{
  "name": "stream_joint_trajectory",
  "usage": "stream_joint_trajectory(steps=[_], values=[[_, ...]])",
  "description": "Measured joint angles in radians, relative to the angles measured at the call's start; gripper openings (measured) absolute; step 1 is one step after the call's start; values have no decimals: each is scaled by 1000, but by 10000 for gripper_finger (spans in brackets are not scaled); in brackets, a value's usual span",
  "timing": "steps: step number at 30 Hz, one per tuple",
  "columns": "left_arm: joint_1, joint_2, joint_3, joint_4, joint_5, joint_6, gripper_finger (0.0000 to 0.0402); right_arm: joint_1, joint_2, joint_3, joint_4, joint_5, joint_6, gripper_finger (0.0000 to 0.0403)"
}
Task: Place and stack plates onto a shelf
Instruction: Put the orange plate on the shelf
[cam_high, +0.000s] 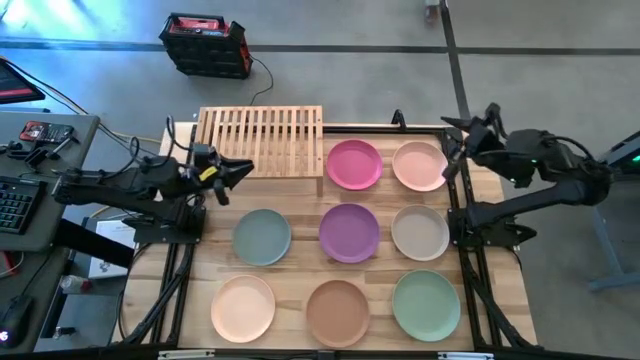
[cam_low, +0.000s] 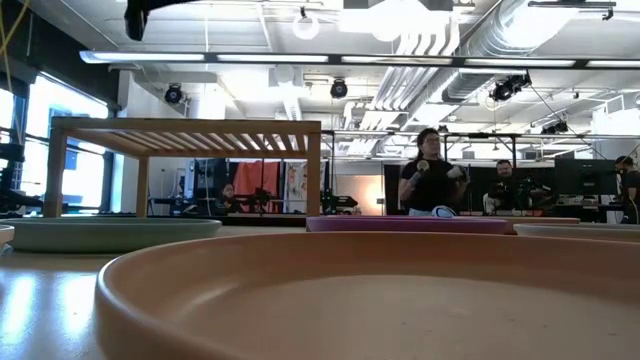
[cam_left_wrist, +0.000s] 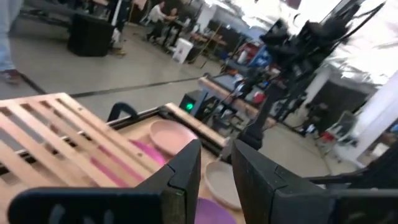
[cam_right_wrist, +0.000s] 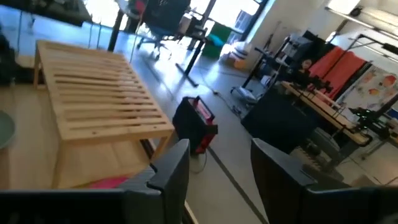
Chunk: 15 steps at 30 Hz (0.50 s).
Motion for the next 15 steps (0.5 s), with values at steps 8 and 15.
stream_joint_trajectory(steps=[8, 15], values=[[13, 42, 0, 0, 27, 2, 78, -142, 173, 79, -46, -284, 3, 158], [13, 51, 0, 2, 30, 0, 78, -256, 305, 82, -143, -538, 55, 158]])
